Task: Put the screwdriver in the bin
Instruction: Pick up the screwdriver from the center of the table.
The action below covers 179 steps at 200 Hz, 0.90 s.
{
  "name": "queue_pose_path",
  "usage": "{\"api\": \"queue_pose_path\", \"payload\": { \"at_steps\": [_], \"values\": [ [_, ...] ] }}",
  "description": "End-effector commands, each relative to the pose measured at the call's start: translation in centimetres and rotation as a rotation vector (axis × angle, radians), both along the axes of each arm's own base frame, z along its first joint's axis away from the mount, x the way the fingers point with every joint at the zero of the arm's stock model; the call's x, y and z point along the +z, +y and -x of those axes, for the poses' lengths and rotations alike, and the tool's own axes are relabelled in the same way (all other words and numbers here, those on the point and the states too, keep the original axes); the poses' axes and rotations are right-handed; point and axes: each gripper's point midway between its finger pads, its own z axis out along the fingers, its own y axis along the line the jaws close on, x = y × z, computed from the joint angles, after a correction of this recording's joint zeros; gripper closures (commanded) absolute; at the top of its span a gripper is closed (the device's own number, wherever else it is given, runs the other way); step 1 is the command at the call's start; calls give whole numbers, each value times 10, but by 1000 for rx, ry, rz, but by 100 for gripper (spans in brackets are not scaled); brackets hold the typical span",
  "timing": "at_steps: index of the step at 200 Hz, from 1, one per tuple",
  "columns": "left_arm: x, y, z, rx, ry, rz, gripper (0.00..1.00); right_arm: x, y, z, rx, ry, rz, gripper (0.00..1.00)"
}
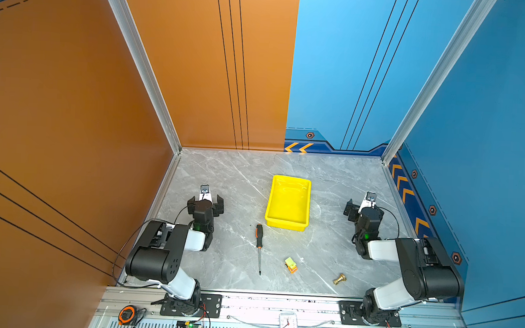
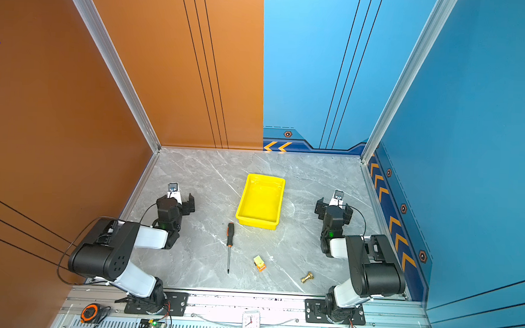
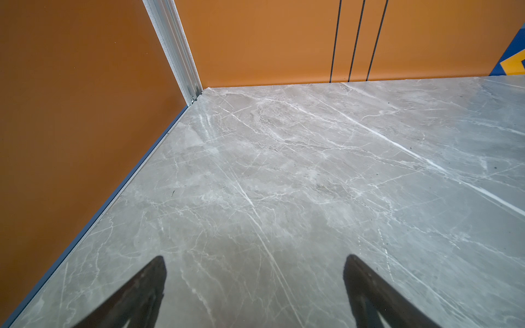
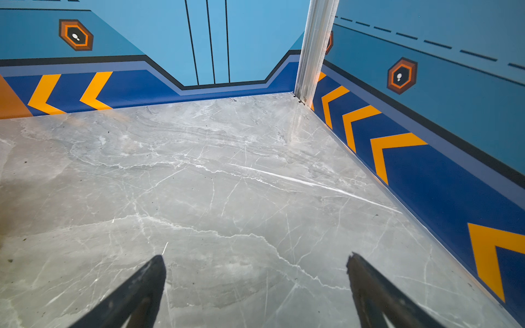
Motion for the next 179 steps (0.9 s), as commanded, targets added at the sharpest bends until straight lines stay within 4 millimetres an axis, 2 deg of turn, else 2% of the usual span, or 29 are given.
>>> {"api": "queue_pose_path", "payload": {
  "at_steps": [1,24,39,54,87,105,111,124,130,150,160,179],
  "values": [
    [5,3,0,12,-18,10,2,-1,-4,7,-41,-13,-1,0],
    [20,3,5,18,-37,0,2,4,3,12,-9,-43,15,0],
    [28,5,8,42,19,7,2,10,6,13,12,-58,20,0],
    [32,4,13,44,68,19,2,23,-2,19,-73,-46,43,0],
    [48,-13,26,45,191,72,2,63,4,26,-50,-88,33,0],
    [63,-14,39,135,280,146,2,92,1,32,-102,-128,-77,0],
    [63,-17,47,151,345,170,2,99,-2,35,-134,-119,-120,0],
    [67,-31,57,143,454,250,2,112,-4,39,-190,-70,-218,0],
    [63,-38,64,140,515,274,2,112,-3,41,-205,-18,-249,0],
    [63,-75,74,50,593,323,2,113,14,43,-197,164,-283,0],
    [62,-93,81,5,611,339,2,113,29,43,-163,230,-292,0],
    [54,-121,98,-59,683,382,2,122,71,39,-5,257,-303,0]
  ]
}}
